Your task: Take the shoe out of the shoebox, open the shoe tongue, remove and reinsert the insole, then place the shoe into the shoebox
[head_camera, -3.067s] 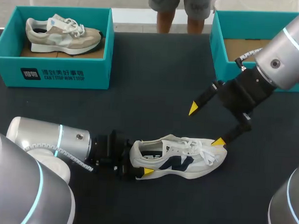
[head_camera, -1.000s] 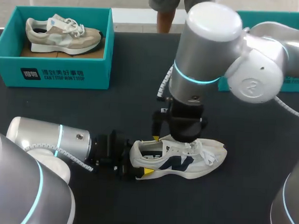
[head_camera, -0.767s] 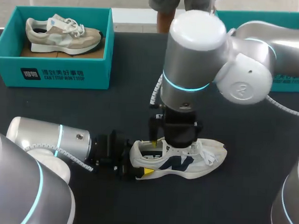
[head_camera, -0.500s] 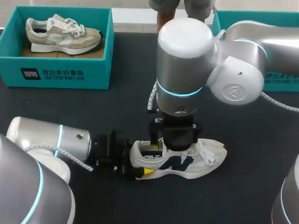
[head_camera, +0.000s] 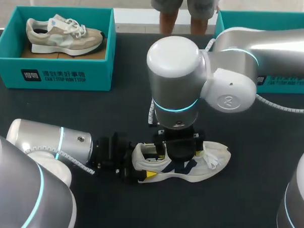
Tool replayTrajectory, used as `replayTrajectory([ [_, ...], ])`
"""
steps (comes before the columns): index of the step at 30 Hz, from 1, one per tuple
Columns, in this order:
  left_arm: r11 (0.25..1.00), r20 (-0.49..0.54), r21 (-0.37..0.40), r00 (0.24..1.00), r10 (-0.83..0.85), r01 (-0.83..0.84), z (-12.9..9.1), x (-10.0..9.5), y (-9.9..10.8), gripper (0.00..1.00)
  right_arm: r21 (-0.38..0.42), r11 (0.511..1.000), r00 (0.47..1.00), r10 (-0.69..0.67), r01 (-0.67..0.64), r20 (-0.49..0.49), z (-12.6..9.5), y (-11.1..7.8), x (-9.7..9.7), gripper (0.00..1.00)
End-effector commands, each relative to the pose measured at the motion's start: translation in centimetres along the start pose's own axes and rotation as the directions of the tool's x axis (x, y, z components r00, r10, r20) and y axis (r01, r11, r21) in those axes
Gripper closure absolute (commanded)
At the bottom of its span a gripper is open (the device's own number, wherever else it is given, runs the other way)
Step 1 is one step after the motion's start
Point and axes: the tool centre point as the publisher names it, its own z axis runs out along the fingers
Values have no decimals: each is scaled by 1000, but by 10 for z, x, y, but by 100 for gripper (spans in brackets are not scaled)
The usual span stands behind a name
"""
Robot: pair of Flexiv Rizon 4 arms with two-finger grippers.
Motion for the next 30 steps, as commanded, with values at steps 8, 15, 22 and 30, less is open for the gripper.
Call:
replayTrajectory([
  [8, 1000, 0, -4, 1000, -1, 1, -1, 1, 4, 100, 21, 1000, 999, 21, -20, -41, -20, -4, 30, 0],
  [15, 1000, 0, -4, 1000, -1, 1, -1, 1, 4, 100, 20, 1000, 998, 23, -22, -51, -31, -7, 40, 79],
  [22, 1000, 0, -4, 1000, -1, 1, -1, 1, 4, 100, -11, 998, 997, 67, -68, -41, -31, -5, 43, 100],
  [30, 1000, 0, -4, 1000, -1, 1, -1, 1, 4, 100, -40, 991, 991, 127, -128, -32, -46, -6, 69, 100],
])
